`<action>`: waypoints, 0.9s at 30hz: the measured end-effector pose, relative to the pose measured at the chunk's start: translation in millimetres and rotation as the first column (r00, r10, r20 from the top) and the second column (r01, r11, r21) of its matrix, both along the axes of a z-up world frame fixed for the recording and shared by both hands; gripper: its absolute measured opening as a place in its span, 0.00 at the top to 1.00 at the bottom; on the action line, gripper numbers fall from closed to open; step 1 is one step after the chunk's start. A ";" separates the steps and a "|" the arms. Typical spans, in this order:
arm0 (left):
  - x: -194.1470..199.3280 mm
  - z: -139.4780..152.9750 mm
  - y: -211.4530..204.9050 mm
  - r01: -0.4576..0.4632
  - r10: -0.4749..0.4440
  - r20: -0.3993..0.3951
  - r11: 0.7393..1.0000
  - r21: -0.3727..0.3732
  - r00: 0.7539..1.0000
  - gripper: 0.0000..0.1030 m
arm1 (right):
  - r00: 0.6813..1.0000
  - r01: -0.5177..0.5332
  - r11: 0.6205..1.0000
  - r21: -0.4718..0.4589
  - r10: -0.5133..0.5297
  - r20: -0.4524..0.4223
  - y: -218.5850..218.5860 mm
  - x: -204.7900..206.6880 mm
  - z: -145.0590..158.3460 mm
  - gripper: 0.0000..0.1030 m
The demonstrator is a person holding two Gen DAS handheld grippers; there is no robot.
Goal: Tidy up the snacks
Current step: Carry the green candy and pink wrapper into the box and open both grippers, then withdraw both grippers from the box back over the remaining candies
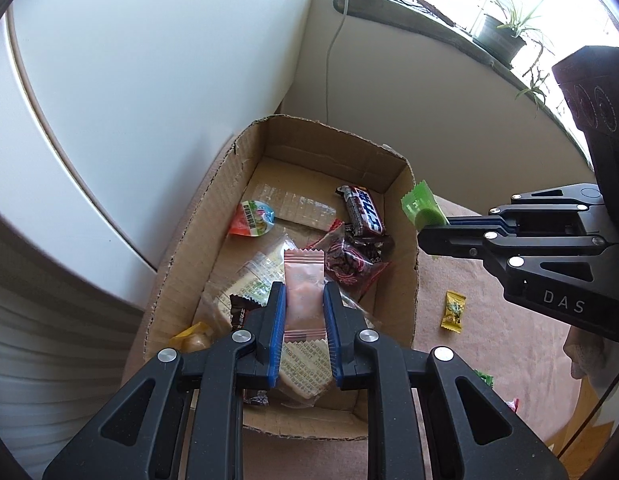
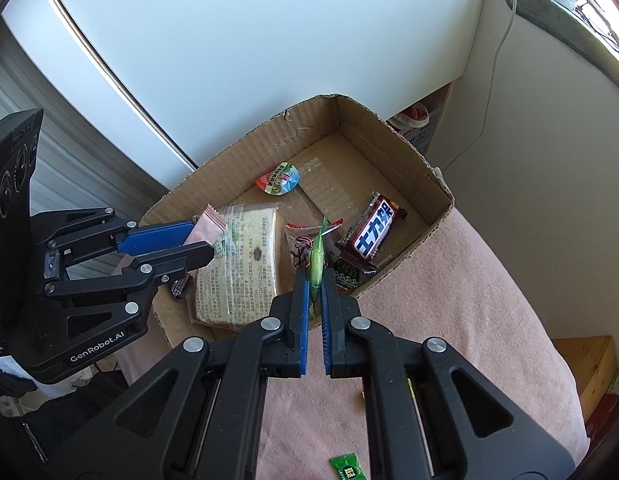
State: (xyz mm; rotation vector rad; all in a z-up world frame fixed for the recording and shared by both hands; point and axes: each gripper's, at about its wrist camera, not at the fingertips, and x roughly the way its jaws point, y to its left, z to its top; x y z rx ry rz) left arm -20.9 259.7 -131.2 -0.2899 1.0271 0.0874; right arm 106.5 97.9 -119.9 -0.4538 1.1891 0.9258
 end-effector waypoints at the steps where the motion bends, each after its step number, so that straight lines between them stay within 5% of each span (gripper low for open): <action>1: -0.4 0.2 0.4 -0.001 0.001 0.001 1.000 0.002 1.000 0.83 | 1.000 0.000 1.000 0.001 0.000 0.000 0.7 0.0 0.1 0.95; 8: -3.3 -1.5 -0.9 0.007 -0.007 -0.002 1.000 0.012 1.000 0.83 | 1.000 0.006 1.000 0.010 -0.005 -0.008 3.5 -0.4 1.0 0.95; 11: -4.7 -0.7 -0.9 0.002 -0.002 -0.001 1.000 0.020 1.000 0.72 | 1.000 0.011 1.000 0.008 -0.011 -0.006 5.1 -0.2 1.0 0.95; 16: -7.3 1.3 1.9 -0.007 0.007 0.005 1.000 0.028 1.000 0.63 | 1.000 0.021 1.000 0.015 -0.021 0.007 2.0 -2.1 4.7 0.58; 27: -13.5 8.0 -11.6 0.020 -0.021 0.020 0.999 0.031 1.000 0.63 | 0.992 0.122 0.990 0.067 -0.123 0.010 -42.5 -8.3 17.7 0.56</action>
